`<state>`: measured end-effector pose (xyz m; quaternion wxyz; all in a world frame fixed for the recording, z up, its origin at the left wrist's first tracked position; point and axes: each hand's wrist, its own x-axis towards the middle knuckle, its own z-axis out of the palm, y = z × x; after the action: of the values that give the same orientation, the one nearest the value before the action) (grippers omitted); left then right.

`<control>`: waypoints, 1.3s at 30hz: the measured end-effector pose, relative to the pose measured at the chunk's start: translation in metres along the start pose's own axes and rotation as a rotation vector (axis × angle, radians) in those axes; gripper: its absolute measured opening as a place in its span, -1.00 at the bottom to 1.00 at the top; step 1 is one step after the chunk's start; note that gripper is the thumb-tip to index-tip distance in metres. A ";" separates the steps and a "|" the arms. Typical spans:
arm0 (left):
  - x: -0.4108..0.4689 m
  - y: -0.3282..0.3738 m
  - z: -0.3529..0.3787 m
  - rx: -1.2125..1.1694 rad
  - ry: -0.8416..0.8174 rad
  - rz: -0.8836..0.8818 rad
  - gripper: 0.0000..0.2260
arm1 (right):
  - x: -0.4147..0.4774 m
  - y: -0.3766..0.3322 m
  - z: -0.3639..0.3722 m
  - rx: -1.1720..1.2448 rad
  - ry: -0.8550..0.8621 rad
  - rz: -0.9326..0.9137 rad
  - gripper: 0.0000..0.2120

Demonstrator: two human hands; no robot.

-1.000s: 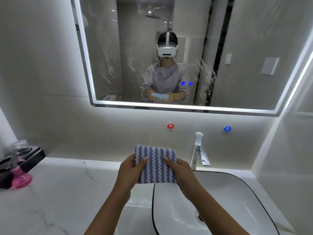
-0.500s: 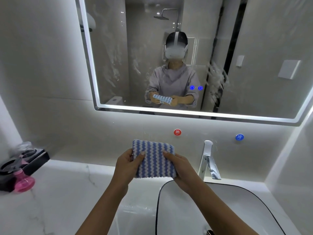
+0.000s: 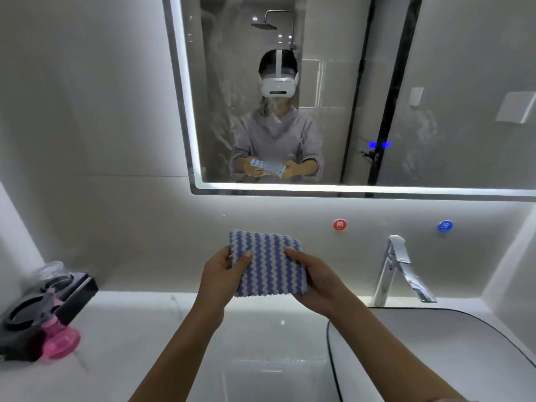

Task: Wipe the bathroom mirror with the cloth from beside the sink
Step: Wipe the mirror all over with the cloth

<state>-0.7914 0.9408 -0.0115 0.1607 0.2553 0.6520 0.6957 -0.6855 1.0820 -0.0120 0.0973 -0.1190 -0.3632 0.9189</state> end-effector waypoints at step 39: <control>0.241 0.054 -0.099 1.083 0.158 0.591 -0.36 | 0.158 -0.087 0.142 -0.541 0.458 -0.936 -0.61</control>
<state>-1.0392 0.9878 0.0748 -0.2397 0.4178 0.8240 0.2983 -0.8692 1.0943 0.1253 0.5347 -0.1621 -0.5687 0.6037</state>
